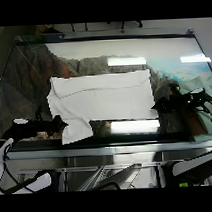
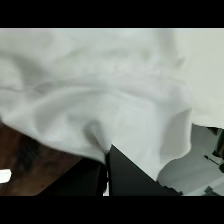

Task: Fold the shirts.

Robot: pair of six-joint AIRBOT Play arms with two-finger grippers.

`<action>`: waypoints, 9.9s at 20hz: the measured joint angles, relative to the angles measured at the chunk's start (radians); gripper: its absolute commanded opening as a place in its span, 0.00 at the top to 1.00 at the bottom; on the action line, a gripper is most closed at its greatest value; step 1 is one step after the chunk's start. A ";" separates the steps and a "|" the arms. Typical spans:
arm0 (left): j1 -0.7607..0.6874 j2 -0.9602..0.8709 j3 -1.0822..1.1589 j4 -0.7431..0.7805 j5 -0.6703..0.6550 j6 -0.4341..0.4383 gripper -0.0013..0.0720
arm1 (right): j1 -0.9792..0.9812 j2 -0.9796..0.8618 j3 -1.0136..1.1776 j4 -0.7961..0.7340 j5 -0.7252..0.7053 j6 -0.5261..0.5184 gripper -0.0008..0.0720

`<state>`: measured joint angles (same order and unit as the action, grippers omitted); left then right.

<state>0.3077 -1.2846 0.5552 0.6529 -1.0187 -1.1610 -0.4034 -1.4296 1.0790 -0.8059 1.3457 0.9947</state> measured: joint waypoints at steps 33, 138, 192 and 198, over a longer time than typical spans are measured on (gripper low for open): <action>-0.146 -0.335 0.753 0.189 -0.014 -0.149 0.07 | 0.181 -0.029 0.233 0.206 -0.455 -0.103 0.47; -0.304 0.359 0.773 0.193 -0.401 -0.101 0.96 | 0.207 0.197 0.562 0.415 -0.209 0.170 0.97; -0.539 0.681 0.028 0.166 -0.293 -0.183 0.96 | 0.313 0.930 -0.444 0.067 -0.167 0.353 0.97; -0.557 0.737 -0.056 0.165 -0.250 -0.193 0.96 | 0.350 0.943 -0.491 0.104 -0.185 0.343 0.97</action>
<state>-0.2497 -0.5476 0.4995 0.8181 -1.2686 -1.3540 -0.0532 -0.4866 0.5877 -0.7021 1.1606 1.3373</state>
